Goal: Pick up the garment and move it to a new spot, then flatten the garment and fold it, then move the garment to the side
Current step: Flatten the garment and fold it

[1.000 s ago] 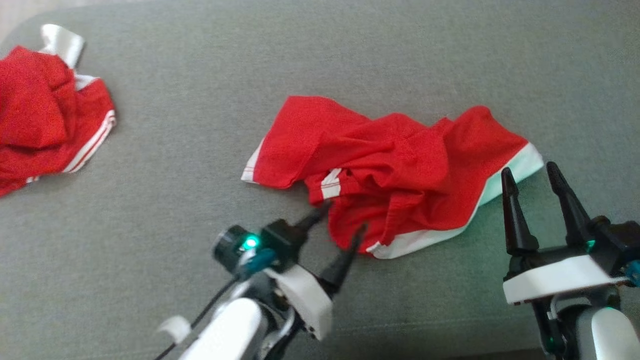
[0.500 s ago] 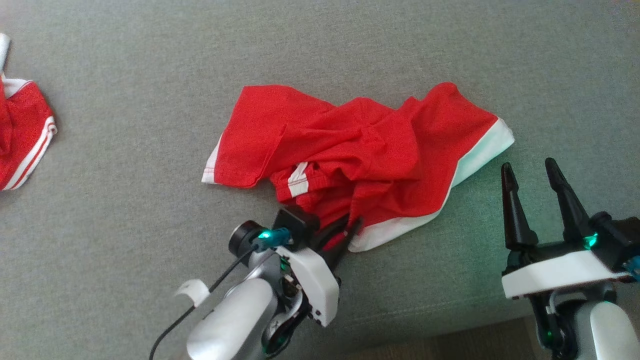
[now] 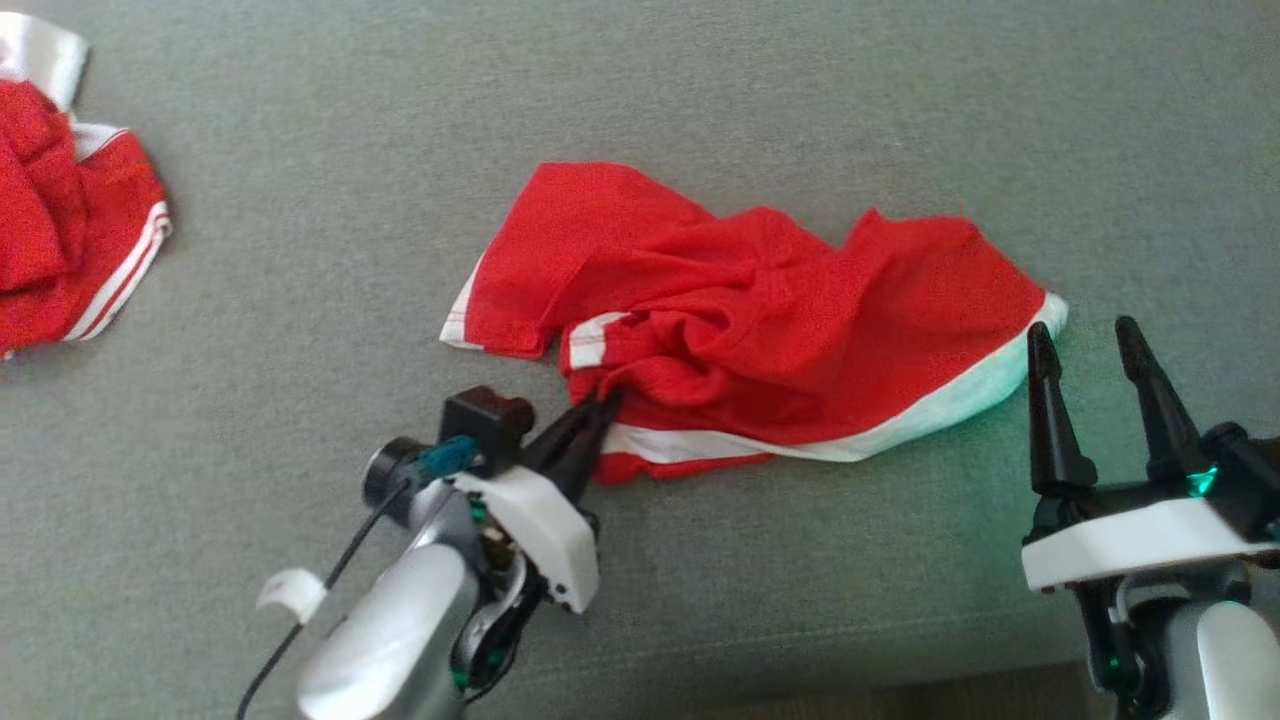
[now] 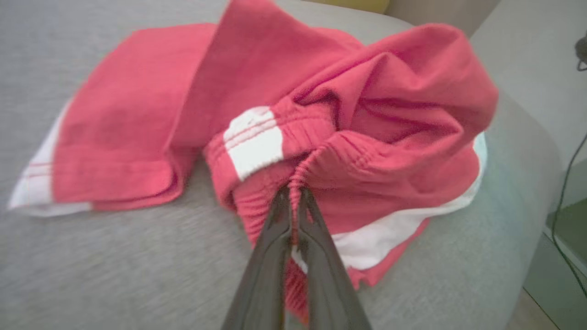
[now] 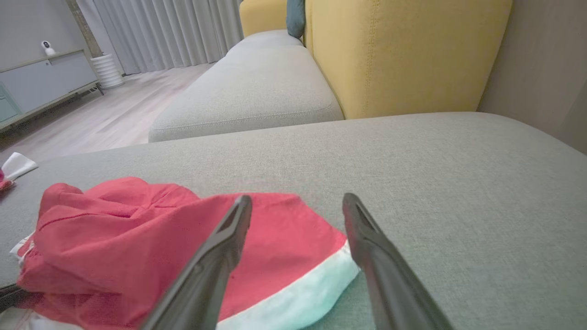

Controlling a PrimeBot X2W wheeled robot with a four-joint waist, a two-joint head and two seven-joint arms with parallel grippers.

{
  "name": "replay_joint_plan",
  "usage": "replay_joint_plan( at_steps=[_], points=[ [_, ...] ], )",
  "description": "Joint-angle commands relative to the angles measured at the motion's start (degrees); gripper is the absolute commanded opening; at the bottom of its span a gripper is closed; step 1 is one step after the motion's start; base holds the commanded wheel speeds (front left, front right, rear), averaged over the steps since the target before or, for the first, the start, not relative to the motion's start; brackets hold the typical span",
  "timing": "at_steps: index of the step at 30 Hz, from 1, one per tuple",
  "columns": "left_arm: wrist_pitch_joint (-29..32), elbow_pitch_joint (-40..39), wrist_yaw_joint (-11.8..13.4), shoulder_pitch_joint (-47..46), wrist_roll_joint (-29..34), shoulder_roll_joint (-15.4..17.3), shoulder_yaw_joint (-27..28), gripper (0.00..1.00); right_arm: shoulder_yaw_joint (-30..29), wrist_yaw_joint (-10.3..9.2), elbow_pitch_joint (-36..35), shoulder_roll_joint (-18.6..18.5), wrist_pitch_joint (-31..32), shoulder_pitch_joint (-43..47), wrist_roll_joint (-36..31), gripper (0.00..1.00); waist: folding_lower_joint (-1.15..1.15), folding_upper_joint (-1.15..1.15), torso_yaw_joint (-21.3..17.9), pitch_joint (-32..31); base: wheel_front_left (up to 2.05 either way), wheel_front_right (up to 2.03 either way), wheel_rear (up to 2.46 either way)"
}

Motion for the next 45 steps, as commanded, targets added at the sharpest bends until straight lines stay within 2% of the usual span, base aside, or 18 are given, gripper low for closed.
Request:
replay_joint_plan(
  at_steps=[1,8,13,14,15,19,23,26,33,45],
  points=[
    [-0.5,-2.5,0.8,0.3,-0.5,1.5,2.4,0.00,1.0,0.24,-1.9,-0.3,0.0,-1.9,0.3,1.00,0.00,0.00,0.7,-0.2,0.00,0.00,0.00],
    [-0.1,-6.8,4.4,3.1,-1.4,6.1,6.3,0.00,0.5,0.24,-2.0,-0.3,0.4,-2.5,0.0,1.00,0.00,0.00,2.4,-0.6,0.00,0.00,0.00],
    [0.6,-8.3,5.9,4.5,-2.0,8.7,8.2,0.00,0.5,0.24,-2.0,-0.3,0.7,-2.7,-0.1,1.00,0.00,0.00,3.1,-1.3,0.00,0.00,0.00],
    [0.6,-8.5,6.2,4.7,-2.2,9.0,8.5,0.17,0.5,0.24,-2.0,-0.3,0.7,-2.7,-0.1,1.00,0.00,0.00,3.2,-1.4,0.00,0.00,0.00],
    [0.4,-8.8,6.6,4.9,-2.3,9.1,9.0,1.00,0.5,0.24,-2.0,-0.3,0.8,-2.6,-0.1,1.00,0.00,0.00,3.2,-1.6,0.00,0.00,0.00],
    [-1.6,-10.1,8.5,6.0,-2.5,9.2,10.5,1.00,0.7,0.24,-2.1,-0.3,1.0,-2.3,-0.4,1.00,0.00,0.00,3.3,-2.4,0.00,0.00,0.00],
    [-5.9,-12.2,11.9,7.3,-1.6,9.3,12.9,1.00,0.8,0.24,-2.4,-0.3,1.3,-1.9,-1.0,1.00,0.00,0.00,3.3,-3.4,0.00,0.00,0.00],
    [-7.9,-14.3,13.6,8.1,-1.4,9.1,14.5,1.00,0.8,0.24,-2.7,-0.3,1.6,-1.4,-1.3,1.00,0.00,0.00,3.5,-4.3,0.00,0.00,0.00],
    [-8.3,-16.7,14.5,9.6,-1.0,10.1,14.8,1.00,1.3,0.24,-3.0,-0.3,2.3,-0.6,-1.6,1.00,0.00,0.00,3.3,-5.9,0.00,0.00,0.00],
    [-9.7,-24.5,17.9,14.9,2.2,12.5,15.6,1.00,2.2,0.24,-4.8,-0.3,3.5,3.3,-2.3,1.00,0.00,0.00,2.9,-9.4,0.00,0.00,0.00]
  ],
)
